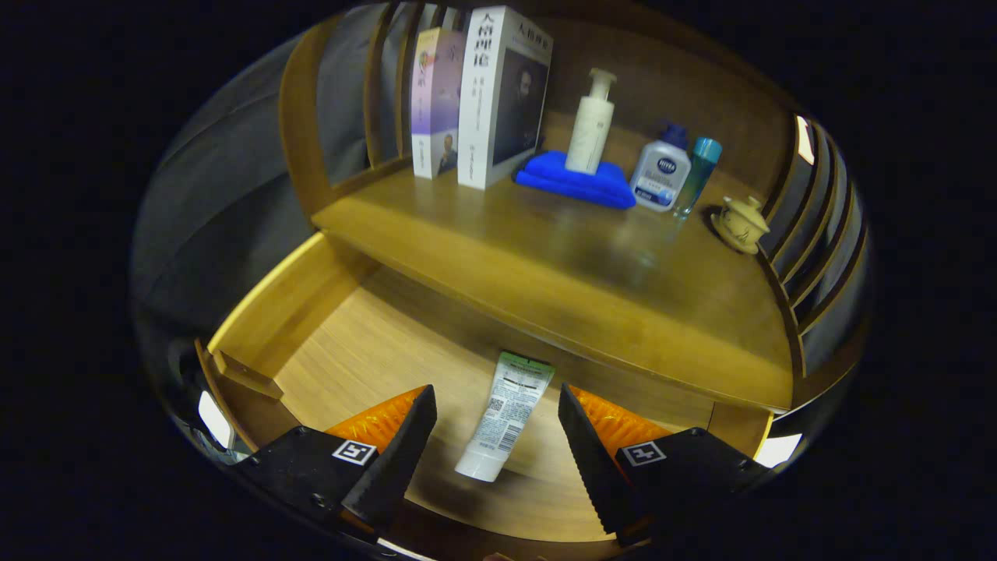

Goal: Pull open the drawer, take out the items inside it, and place them on the countertop above the cabinet.

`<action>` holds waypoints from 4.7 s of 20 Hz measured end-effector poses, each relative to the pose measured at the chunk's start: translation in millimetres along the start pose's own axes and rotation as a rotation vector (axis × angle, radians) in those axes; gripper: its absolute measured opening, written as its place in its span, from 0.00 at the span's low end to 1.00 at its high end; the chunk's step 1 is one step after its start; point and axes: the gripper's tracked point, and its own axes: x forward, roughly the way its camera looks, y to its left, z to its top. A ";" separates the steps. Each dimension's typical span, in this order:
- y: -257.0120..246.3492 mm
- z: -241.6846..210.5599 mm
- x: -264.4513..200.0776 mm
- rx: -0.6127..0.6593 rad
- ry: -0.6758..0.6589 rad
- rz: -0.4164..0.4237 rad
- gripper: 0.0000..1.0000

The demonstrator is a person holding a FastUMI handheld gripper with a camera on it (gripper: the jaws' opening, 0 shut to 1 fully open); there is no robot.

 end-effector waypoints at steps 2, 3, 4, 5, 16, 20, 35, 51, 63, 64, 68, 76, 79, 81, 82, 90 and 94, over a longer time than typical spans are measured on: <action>0.5 -8.8 12.7 -0.012 0.052 0.004 0.98; 1.2 -13.5 17.9 -0.013 0.075 0.008 0.98; 2.4 -16.1 21.5 -0.010 0.099 0.018 0.98; 4.4 -19.3 27.6 -0.001 0.115 0.033 0.98; 4.6 -44.5 56.3 0.032 0.300 0.094 0.58; 5.7 -47.8 55.5 0.010 0.302 0.115 0.43; -33.0 1.2 -23.0 0.145 0.032 0.267 0.39; -115.2 97.3 4.6 0.511 -0.139 0.155 0.39; -156.5 120.8 46.3 0.668 -0.162 0.073 0.41; -153.2 121.7 50.5 0.675 -0.161 0.082 0.42; -149.1 123.8 59.6 0.700 -0.166 0.073 0.46; -148.8 141.6 22.4 0.618 -0.354 0.025 0.99; -143.3 140.1 -15.4 0.512 -0.458 -0.038 0.98; -133.8 139.0 -43.5 0.456 -0.539 -0.064 0.98; -127.9 138.2 -58.0 0.431 -0.580 -0.072 0.98; -69.5 99.9 -148.5 0.275 -0.848 -0.152 0.98; -25.8 57.1 -166.0 0.253 -0.920 -0.185 0.98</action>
